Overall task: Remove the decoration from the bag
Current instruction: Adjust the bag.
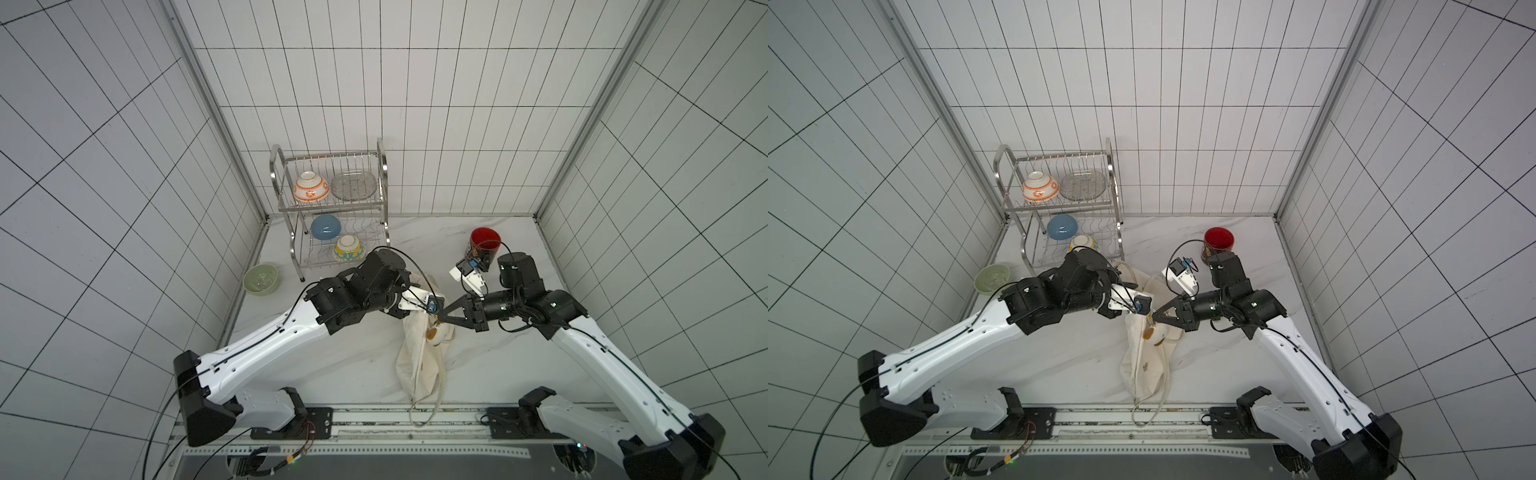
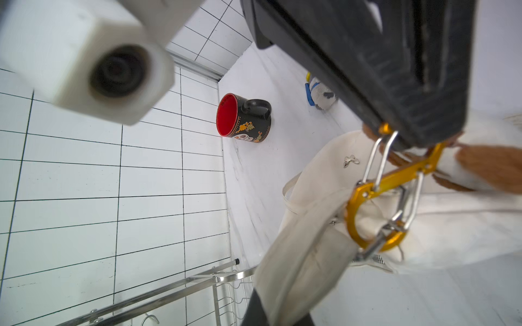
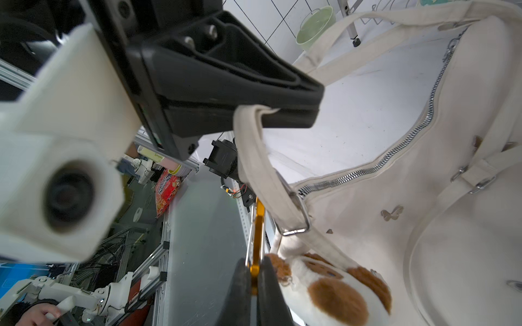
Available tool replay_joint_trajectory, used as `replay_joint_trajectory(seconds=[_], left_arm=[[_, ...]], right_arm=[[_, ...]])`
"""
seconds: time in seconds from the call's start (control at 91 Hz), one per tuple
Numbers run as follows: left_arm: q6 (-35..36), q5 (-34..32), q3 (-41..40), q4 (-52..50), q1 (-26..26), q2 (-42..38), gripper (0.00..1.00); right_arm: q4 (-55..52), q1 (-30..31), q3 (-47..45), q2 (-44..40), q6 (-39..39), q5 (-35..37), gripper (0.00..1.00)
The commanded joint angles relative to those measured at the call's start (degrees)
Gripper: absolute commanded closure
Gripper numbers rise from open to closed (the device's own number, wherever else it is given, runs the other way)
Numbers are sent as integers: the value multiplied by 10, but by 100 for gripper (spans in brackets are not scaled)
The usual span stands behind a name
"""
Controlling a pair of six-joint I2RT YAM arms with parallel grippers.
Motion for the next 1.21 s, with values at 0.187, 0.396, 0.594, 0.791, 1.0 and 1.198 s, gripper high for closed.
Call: replay_joint_trajectory(seconds=[0.187,0.396,0.594,0.791,1.0,1.198], left_arm=[[-163,32,66,-123,0,2,100],[-265,71,103,-147,2,16,100],[-365,131,138,-164,19,58,100],[-435,205,164,-143,56,92,100],[-477,280,195,-134,82,119,100],[-518,295,203,-119,95,132,100]], right_arm=[[135,-17,-20,16,70,-47,100],[156,-28,-50,-11,89,-21,90],[153,-31,-45,-31,77,28,70],[54,-31,-20,-79,-14,166,60],[-34,-30,12,-129,-123,254,45],[-49,18,50,-126,-183,324,45]])
